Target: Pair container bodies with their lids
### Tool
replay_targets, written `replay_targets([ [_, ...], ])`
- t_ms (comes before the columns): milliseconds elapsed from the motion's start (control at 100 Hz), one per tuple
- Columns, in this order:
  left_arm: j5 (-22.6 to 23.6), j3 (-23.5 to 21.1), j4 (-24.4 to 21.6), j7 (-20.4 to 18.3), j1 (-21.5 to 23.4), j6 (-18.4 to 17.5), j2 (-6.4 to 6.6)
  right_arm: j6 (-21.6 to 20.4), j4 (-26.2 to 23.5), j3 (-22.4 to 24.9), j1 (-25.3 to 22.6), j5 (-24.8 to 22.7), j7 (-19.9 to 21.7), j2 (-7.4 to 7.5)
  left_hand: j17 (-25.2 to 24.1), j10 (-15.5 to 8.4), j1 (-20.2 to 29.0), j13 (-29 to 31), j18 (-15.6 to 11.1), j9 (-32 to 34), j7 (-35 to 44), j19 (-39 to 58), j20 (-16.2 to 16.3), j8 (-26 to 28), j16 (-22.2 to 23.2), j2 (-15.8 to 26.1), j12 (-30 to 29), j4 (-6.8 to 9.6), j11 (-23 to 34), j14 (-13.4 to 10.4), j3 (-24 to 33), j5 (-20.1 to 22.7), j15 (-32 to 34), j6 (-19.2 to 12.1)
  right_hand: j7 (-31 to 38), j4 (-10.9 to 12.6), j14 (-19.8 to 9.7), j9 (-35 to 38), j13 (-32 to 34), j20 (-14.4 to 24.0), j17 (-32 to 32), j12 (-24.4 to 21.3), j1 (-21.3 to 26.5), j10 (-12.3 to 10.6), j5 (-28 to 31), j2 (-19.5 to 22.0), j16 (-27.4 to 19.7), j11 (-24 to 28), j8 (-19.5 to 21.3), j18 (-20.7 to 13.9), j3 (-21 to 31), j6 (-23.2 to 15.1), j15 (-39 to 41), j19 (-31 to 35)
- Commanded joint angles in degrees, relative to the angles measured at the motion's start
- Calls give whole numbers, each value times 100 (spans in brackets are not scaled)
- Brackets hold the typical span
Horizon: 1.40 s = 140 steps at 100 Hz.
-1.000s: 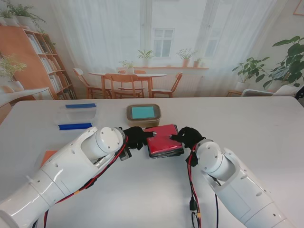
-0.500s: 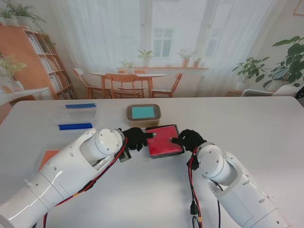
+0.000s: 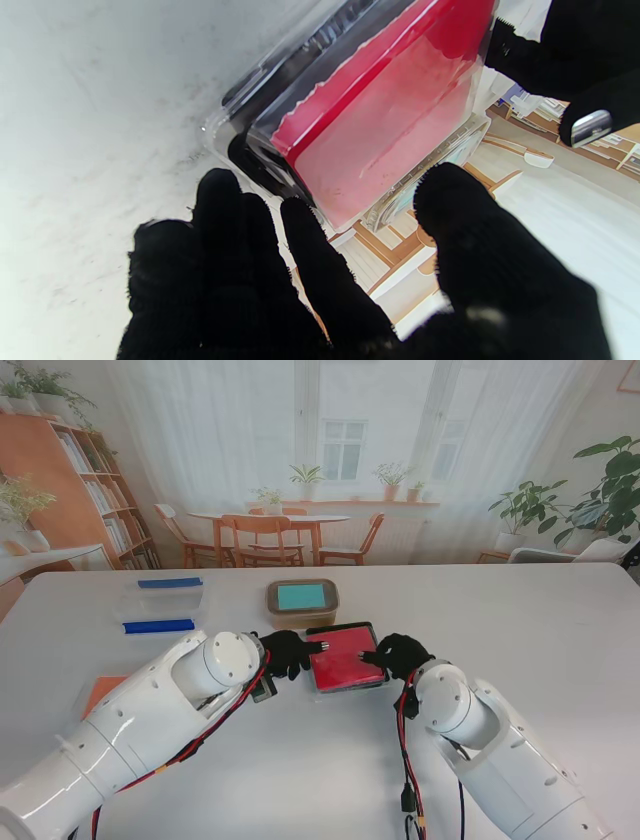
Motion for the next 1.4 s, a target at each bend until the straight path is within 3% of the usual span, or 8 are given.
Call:
replay_targets([
  [0,-21,1,44,-4,1,32,-42,5,-9,-5,-16,32,79,-6,325,-128,-65,-66,-921,-66,-40,1255,-49,54,-12,-47,-18,38,-32,551,-98,103,223,-135,-18,122,261,-155,-206,90,50,-71,-125,-49,-164,-50,70,26,91,-520,58,-164,-36,49],
  [500,46,-299,-218,194,241,-120,-29,-131,-160,68,-63,28,-84,-37,321,-127,-67,-56,-916,-52,-26,1239,-19,61,5,-55,-26,45,-36,566,-96,118,206,-125,-39,125,259,-164,-215,103,44,-100,-129,-43,-166,-57,72,4,112,-505,62,-144,-48,45],
  [1390,-114,-290,-139,239,175,-276,-83,-100,-214,94,36,342,8,-59,337,-131,-74,-14,-908,-27,-2,1242,-4,73,-1,-64,-34,46,-26,554,-94,132,216,-94,29,122,379,136,86,-29,378,-117,-128,150,42,-51,89,43,116,-599,59,119,106,191],
])
